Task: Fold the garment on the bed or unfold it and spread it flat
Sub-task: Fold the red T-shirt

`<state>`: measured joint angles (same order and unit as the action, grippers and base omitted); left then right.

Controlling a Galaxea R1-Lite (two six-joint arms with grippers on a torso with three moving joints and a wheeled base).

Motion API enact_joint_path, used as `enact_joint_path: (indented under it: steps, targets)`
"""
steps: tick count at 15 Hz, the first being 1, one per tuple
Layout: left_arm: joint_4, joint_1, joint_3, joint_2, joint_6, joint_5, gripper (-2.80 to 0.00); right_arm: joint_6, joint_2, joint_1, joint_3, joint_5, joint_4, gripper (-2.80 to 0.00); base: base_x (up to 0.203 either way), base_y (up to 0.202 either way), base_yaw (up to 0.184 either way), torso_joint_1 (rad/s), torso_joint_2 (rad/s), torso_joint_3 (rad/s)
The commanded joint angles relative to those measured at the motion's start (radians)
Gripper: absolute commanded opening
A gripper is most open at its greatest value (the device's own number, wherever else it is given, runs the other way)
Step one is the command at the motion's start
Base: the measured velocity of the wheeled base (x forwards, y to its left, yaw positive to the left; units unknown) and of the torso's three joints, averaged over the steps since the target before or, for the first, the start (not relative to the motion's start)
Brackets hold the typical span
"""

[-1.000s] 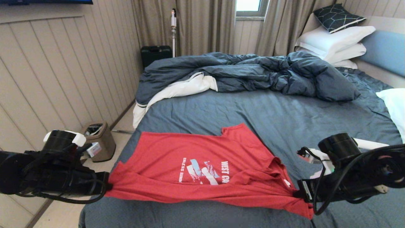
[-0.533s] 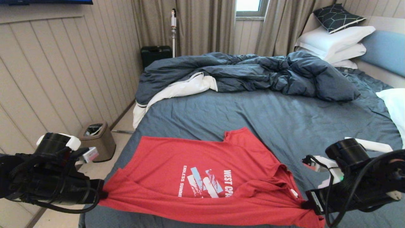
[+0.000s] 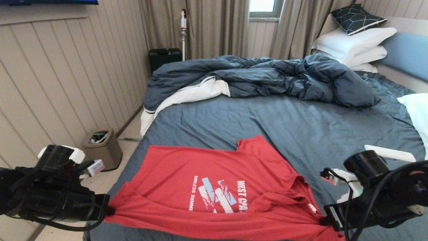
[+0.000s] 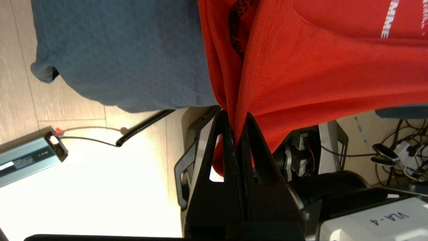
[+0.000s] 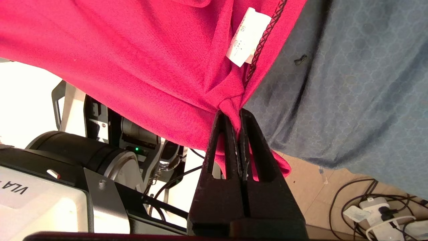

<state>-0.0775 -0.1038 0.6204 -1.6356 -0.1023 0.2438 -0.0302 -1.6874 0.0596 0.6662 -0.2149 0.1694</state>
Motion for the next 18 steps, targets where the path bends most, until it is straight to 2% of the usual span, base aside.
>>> enact_joint_path:
  steps: [1,7,10,14,18]
  targets:
    - [0.004,0.000,-0.010,0.002,0.000,0.002,0.00,0.000,-0.009,0.002,-0.002,-0.001,0.001,0.00,0.000,0.000,0.000,0.000,0.00,0.000]
    - [0.050,0.009,-0.001,0.006,-0.007,0.003,0.00,0.001,0.000,-0.008,0.000,-0.003,-0.001,0.00,0.000,0.000,0.000,0.000,0.00,0.000]
    - [0.073,0.030,0.024,0.011,-0.010,0.003,0.00,0.004,0.035,-0.044,0.043,-0.010,-0.001,0.00,0.000,0.000,0.000,0.000,0.00,0.000]
    - [0.076,0.074,0.121,0.003,-0.028,0.006,0.00,0.018,0.061,-0.081,0.143,-0.011,0.004,0.00,0.000,0.000,0.000,0.000,0.00,0.000]
    - [0.075,0.100,0.220,-0.051,-0.060,0.024,0.00,0.057,0.026,-0.074,0.244,-0.008,0.004,0.00,0.000,0.000,0.000,0.000,0.00,0.000]
